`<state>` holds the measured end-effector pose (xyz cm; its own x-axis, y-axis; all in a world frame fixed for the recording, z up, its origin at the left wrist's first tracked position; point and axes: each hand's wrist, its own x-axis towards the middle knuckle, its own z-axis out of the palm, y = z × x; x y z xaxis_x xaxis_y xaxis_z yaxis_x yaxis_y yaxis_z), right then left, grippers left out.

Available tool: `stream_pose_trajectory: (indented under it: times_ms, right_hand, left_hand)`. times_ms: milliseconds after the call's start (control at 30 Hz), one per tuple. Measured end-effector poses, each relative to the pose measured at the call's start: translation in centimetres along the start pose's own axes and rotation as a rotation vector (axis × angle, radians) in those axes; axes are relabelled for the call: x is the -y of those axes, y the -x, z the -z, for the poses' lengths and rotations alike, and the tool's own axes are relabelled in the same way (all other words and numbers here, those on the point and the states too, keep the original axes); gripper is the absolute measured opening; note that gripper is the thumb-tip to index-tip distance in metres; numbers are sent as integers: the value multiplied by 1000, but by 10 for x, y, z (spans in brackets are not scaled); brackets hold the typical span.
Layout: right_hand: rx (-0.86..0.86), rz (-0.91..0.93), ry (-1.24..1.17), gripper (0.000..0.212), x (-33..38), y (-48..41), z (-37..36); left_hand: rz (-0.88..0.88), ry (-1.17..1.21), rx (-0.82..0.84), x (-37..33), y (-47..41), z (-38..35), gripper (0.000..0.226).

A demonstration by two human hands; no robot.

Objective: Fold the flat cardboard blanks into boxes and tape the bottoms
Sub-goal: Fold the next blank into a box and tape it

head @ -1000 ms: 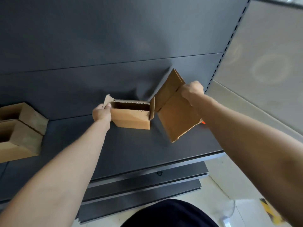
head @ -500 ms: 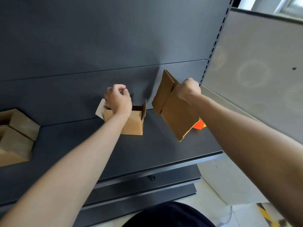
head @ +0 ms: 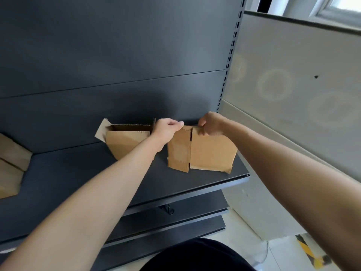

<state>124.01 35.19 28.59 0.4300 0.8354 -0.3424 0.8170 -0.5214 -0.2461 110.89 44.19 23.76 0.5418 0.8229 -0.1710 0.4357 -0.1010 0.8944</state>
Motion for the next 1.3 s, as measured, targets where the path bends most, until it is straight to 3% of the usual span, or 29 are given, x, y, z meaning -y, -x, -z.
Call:
stream_pose_trajectory:
  times_ms: [167,267,533,767,933,1133,1300]
  right_hand:
    - [-23,65,-61,32,-12,0,-5]
    - [21,44,-163,42,-23,2,3]
    - [176,-303,-407,85,-68,6,15]
    - [298,-429,-781,76,-88,4,14]
    - [336,-398,-849,69,-79,1,10]
    - [314,-442,-761,67,-71,3,6]
    - [273,-522,-748,73,-63,-1,1]
  left_hand:
    - [48,37,25,2,6,0,30]
    - [60,39,-9,3,6,0,25]
    - [121,82,-91,6,6,-5,32]
    - [281,222,-73,-3,6,-14,62]
    - [351,228,-68,-8,3,-24,107]
    - [363,252,-98,-7,1,-30,112]
    - [309,338,0,-6,-3,-24,101]
